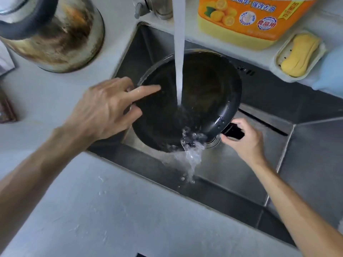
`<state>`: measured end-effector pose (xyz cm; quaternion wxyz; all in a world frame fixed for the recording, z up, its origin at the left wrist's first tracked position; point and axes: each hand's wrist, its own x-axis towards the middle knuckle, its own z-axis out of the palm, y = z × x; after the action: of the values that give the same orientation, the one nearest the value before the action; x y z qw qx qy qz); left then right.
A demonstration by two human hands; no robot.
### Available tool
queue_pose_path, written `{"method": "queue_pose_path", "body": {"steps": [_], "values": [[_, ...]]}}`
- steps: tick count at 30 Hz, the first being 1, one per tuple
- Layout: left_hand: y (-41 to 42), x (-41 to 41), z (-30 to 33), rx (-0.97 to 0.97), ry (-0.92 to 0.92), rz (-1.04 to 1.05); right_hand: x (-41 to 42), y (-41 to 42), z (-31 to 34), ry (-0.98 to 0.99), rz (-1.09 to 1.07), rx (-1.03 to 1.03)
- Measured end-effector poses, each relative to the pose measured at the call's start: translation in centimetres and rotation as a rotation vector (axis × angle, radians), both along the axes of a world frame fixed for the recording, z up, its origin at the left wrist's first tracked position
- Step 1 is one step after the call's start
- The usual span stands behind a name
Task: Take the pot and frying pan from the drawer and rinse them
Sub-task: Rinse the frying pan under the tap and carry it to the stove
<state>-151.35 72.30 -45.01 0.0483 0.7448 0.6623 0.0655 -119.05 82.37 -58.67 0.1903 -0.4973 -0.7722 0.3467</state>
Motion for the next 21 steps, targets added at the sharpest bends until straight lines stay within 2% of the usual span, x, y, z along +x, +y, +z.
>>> {"method": "queue_pose_path", "body": {"steps": [2, 4, 6, 9, 12, 14, 16, 18, 21], "values": [[1.2, 0.5, 2.3, -0.007, 0.133, -0.074, -1.0, -1.1, -0.9, -0.015, 0.028, -0.265], [2.4, 0.9, 3.2, -0.047, 0.185, -0.028, -1.7, -1.5, -1.1, -0.023, 0.096, -0.448], [3.0, 0.6, 2.9, -0.099, 0.154, 0.053, -1.9, -1.4, -0.8, -0.017, 0.189, -0.556], [2.4, -0.6, 0.7, -0.266, -0.016, 0.237, -1.2, 0.6, -0.2, -0.139, 0.299, -0.623], [0.4, -1.1, -2.5, -0.509, -0.220, 0.444, -0.6, 3.3, 1.9, -0.382, 0.407, -0.534], [-0.9, -0.9, -4.7, -0.653, -0.304, 0.442, -0.5, 4.6, 3.8, -0.534, 0.470, -0.406], [-2.0, -0.5, -6.6, -0.730, -0.395, 0.410, -0.7, 4.9, 5.5, -0.571, 0.472, -0.223], [-2.9, 0.2, -8.3, -0.709, -0.472, 0.402, -0.9, 4.8, 6.9, -0.539, 0.443, -0.011], [-3.7, 1.2, -9.5, -0.523, -0.572, 0.452, -0.6, 4.6, 7.4, -0.466, 0.369, 0.188]]}}
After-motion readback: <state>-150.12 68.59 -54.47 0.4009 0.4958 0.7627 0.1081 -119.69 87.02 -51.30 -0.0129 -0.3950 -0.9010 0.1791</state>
